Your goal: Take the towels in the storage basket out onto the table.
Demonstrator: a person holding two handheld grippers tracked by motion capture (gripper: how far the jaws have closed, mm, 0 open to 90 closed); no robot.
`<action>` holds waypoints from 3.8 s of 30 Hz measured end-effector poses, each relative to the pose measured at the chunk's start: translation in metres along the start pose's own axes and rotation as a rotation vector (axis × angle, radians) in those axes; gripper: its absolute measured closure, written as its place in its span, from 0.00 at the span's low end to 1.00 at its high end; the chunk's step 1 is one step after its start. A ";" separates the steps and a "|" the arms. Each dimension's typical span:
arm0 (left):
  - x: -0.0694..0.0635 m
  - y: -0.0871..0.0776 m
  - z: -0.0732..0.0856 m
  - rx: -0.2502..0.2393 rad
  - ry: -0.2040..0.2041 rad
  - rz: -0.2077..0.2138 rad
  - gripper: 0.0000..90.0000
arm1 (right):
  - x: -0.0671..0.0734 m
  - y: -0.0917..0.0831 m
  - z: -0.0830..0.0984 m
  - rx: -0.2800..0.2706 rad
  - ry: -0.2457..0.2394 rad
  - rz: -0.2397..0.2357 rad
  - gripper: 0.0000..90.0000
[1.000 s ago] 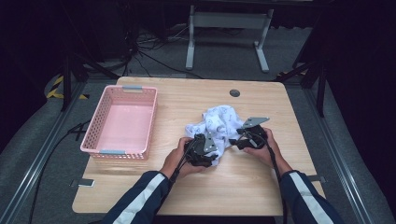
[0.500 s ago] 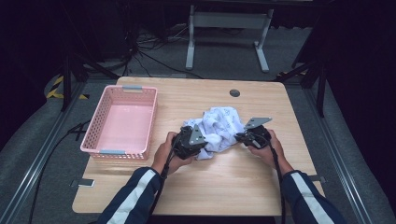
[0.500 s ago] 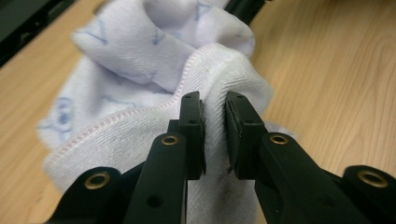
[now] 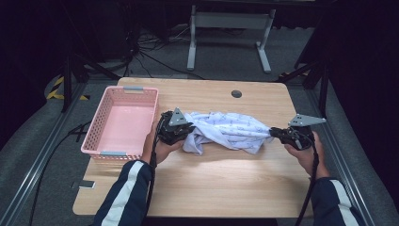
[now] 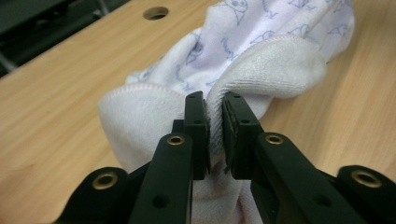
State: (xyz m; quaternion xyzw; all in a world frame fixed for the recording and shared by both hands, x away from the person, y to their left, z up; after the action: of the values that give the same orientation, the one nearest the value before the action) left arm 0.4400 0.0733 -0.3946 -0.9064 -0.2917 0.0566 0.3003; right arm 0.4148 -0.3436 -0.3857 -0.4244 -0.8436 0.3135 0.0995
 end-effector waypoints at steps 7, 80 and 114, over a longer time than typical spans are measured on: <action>-0.002 0.006 0.005 0.051 -0.017 -0.069 0.61 | -0.013 0.010 0.019 0.132 0.020 0.072 0.91; -0.018 0.021 0.005 0.162 0.041 -0.062 0.89 | 0.050 0.084 -0.016 0.361 -0.148 -0.208 0.96; -0.056 0.013 -0.013 0.064 0.029 0.053 0.33 | 0.044 0.148 -0.055 0.283 0.023 -0.150 0.45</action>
State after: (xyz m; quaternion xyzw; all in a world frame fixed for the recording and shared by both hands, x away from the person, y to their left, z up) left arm 0.4041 0.0272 -0.3953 -0.9044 -0.2614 0.0607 0.3318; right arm 0.5080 -0.2193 -0.4374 -0.3457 -0.8190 0.4162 0.1910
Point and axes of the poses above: each handheld gripper's, and its own axes: y roughly forward along the jaws, z roughly out of its underside, x roughly to its left, the point moved 1 cm from there along y, roughly forward along the jaws, and after that the axes turned 1 degree about x, right-handed, at the moved point
